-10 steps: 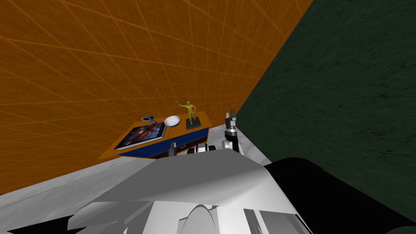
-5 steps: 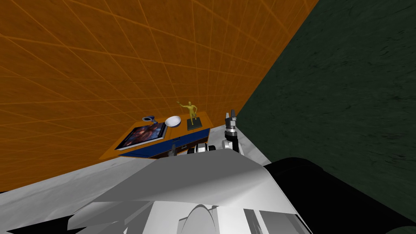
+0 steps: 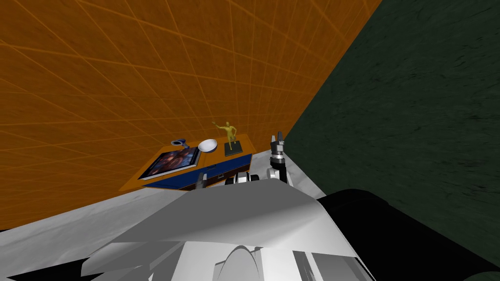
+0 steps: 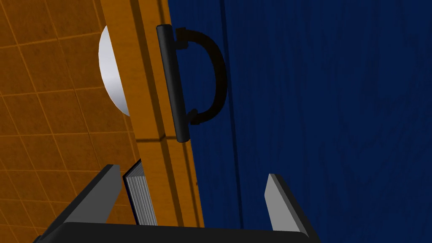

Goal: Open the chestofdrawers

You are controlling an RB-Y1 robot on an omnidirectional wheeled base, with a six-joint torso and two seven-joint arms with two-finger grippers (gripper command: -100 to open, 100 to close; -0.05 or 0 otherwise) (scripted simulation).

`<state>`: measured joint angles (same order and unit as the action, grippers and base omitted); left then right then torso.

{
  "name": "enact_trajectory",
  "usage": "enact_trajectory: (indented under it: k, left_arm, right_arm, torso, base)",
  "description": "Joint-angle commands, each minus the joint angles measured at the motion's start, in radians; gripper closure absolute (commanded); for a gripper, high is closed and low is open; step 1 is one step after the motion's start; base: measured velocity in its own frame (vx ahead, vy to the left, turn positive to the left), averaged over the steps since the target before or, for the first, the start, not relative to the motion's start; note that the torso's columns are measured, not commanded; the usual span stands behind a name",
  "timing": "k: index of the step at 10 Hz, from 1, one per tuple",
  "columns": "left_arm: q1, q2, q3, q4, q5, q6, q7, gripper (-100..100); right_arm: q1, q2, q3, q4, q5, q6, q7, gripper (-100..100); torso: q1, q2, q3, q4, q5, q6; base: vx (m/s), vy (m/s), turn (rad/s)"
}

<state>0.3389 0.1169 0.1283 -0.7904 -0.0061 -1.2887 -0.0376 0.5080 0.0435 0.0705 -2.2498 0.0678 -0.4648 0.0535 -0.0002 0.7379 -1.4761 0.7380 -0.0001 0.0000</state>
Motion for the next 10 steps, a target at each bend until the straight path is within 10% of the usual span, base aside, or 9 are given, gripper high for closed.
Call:
enact_trajectory:
  k: [1,7,10]
  left_arm:
    - [-0.001,0.030,0.000,-0.034,0.003,0.044,0.006,-100]
    - [0.002,0.027,0.001,-0.134,0.011,0.143,0.020,-100]
    - [0.004,-0.046,0.002,-0.173,0.014,0.171,0.024,-100]
  right_arm:
    - [0.000,0.000,0.000,0.000,0.000,0.000,0.000,0]
    - [0.000,0.000,0.000,0.000,0.000,0.000,0.000,0]
    - [0.000,0.000,0.000,0.000,0.000,0.000,0.000,0]
  torso:
    - [0.000,0.000,0.000,0.000,0.000,0.000]
    - [0.000,0.000,0.000,0.000,0.000,0.000]
    - [0.000,0.000,0.000,0.000,0.000,0.000]
  base:
    - [-0.013,-0.032,0.004]
    - [-0.016,-0.035,0.005]
    - [-0.013,-0.030,0.004]
